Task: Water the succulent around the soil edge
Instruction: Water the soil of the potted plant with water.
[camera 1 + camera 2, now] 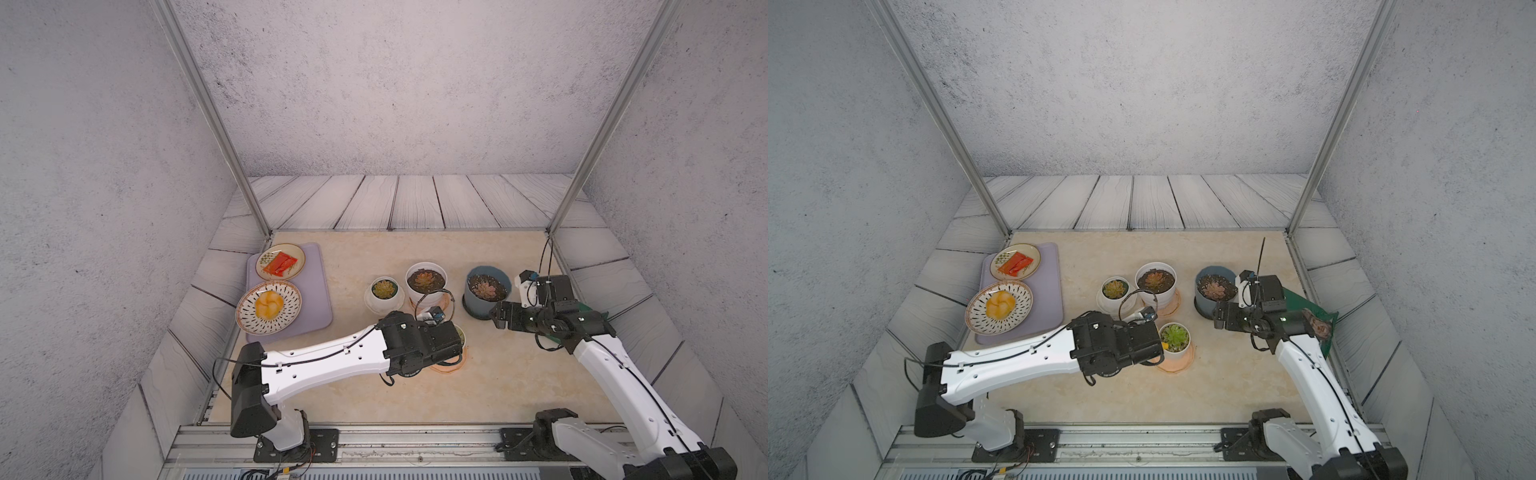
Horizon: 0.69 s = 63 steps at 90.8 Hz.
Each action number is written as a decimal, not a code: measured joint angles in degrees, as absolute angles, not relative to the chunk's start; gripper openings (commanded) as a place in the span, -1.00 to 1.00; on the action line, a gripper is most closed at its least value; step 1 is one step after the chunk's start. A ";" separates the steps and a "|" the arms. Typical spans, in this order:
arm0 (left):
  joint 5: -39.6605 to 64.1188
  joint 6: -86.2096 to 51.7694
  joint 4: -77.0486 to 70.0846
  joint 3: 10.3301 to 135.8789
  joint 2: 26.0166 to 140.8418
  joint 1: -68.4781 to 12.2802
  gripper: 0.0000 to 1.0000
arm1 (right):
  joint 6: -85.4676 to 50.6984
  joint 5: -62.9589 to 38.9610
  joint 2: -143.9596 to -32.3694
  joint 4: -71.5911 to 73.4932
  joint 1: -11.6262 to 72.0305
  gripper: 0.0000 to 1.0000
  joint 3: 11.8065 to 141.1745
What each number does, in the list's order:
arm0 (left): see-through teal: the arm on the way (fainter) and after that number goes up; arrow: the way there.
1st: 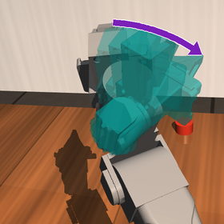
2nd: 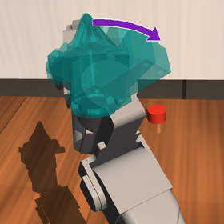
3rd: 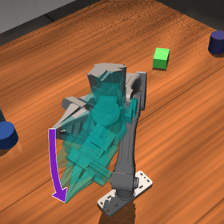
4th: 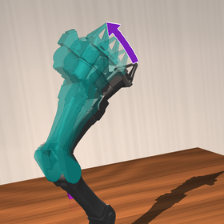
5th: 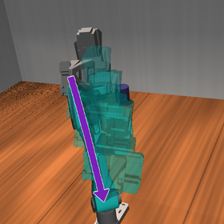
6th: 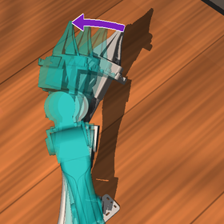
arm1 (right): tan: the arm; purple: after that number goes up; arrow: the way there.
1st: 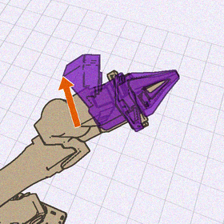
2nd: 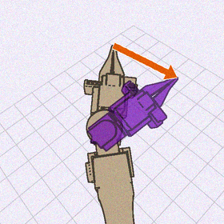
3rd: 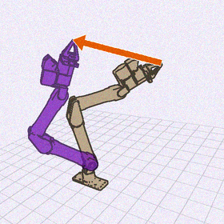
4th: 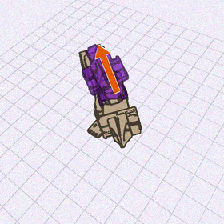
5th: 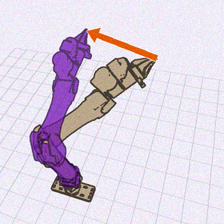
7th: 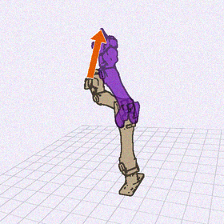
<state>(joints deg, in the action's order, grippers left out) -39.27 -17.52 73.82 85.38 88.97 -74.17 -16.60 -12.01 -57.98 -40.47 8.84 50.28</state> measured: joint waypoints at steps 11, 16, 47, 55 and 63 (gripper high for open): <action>-38.50 -17.10 71.77 84.12 87.33 -74.17 -1.00 | -16.62 -12.12 -57.89 -40.56 8.84 0.87 50.28; -38.20 -16.88 70.41 83.15 86.61 -74.17 -1.00 | -16.62 -12.21 -57.82 -40.58 8.84 0.87 50.28; -35.40 -15.99 52.53 65.91 73.08 -72.79 -1.00 | -16.73 -13.45 -55.33 -40.88 9.23 0.86 50.28; -34.76 -16.05 48.27 61.47 68.45 -71.94 -1.00 | -16.93 -13.45 -54.59 -40.95 9.37 0.86 50.28; -34.44 -16.08 44.16 57.80 63.86 -70.98 -1.00 | -17.17 -13.50 -54.08 -40.97 9.43 0.86 50.28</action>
